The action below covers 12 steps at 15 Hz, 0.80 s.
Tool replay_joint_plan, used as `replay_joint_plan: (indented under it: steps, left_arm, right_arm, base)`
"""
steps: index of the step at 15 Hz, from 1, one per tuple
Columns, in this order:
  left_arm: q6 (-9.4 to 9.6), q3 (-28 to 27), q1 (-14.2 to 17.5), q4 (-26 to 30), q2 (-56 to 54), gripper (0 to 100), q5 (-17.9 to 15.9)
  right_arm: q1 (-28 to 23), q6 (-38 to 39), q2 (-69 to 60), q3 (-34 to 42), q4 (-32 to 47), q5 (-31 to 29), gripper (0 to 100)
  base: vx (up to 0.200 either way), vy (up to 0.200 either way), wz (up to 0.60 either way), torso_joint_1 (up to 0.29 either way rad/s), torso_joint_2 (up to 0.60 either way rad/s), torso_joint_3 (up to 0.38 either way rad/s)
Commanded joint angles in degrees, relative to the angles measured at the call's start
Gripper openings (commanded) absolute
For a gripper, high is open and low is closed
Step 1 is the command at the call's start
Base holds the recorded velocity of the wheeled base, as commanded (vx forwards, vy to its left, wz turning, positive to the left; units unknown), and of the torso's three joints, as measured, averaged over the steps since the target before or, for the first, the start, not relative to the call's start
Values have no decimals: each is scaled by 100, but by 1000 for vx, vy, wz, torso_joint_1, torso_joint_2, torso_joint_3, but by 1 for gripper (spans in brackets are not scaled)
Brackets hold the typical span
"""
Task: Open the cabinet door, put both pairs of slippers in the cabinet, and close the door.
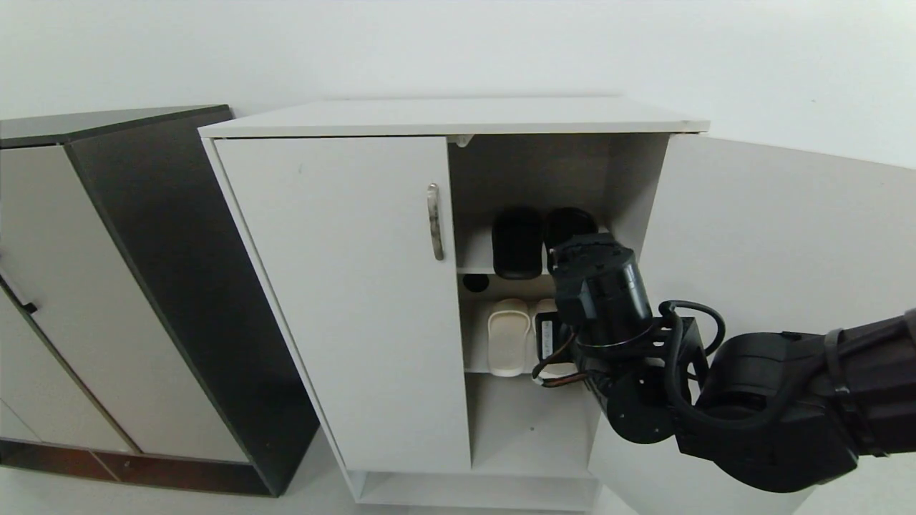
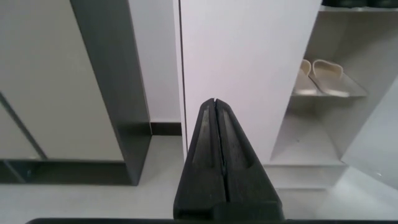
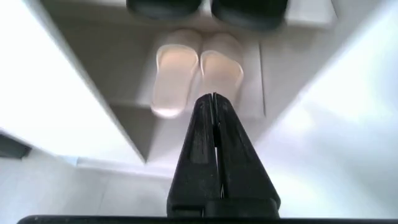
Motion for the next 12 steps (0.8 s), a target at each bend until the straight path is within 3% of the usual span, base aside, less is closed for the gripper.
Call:
replay_joint_plan:
  steps: [1,7,12]
  left_arm:
    - [-1,0,2,-1,-1,0,1]
    - [-10,0,2,-1,8,0,1]
    - [-19,0,2,-1,-1,0,1]
  right_arm:
    - [2,2,11,46,-5,9,0]
    - [-15,-7,11,98,-5,9,0]
    - [-86,-25,37,204,4,27,0]
  base:
    - [-200,0,0,7,2,7]
    - [-200,0,0,2,2,4]
    - [0,0,0,0,0,0]
